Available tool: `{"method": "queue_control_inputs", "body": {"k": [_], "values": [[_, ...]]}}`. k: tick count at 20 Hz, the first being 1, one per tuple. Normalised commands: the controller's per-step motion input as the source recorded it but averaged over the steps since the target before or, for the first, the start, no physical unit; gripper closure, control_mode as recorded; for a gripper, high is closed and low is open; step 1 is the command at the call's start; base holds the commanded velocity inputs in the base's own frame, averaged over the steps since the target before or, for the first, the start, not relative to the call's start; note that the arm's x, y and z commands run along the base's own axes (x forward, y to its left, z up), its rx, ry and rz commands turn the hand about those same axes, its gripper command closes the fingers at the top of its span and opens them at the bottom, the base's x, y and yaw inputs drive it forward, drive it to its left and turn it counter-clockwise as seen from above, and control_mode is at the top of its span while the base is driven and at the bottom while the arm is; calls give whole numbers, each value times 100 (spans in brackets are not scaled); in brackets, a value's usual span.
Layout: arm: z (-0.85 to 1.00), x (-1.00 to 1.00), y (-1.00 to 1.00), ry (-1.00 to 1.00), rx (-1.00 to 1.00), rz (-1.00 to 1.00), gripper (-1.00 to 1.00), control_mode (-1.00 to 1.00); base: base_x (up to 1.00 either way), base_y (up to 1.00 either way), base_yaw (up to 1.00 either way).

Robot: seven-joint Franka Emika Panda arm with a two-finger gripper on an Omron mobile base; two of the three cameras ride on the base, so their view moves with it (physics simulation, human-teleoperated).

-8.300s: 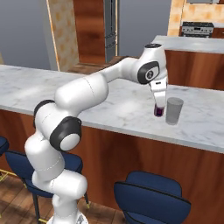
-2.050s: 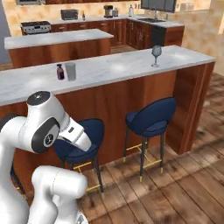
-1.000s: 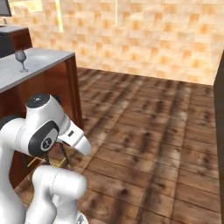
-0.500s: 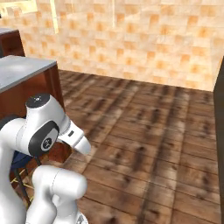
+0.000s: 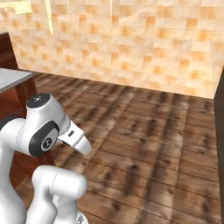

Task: There is a wine glass and glass cup on the dining counter. Place the wine bottle next to the wine glass and the juice bottle next to the glass cup.

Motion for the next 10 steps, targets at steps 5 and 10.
{"method": "queue_control_inputs", "body": {"k": [5, 10], "values": [[0, 0, 0, 0, 0, 0, -100, 100, 94, 5, 0], [0, 0, 0, 0, 0, 0, -100, 100, 94, 6, 0]]}}
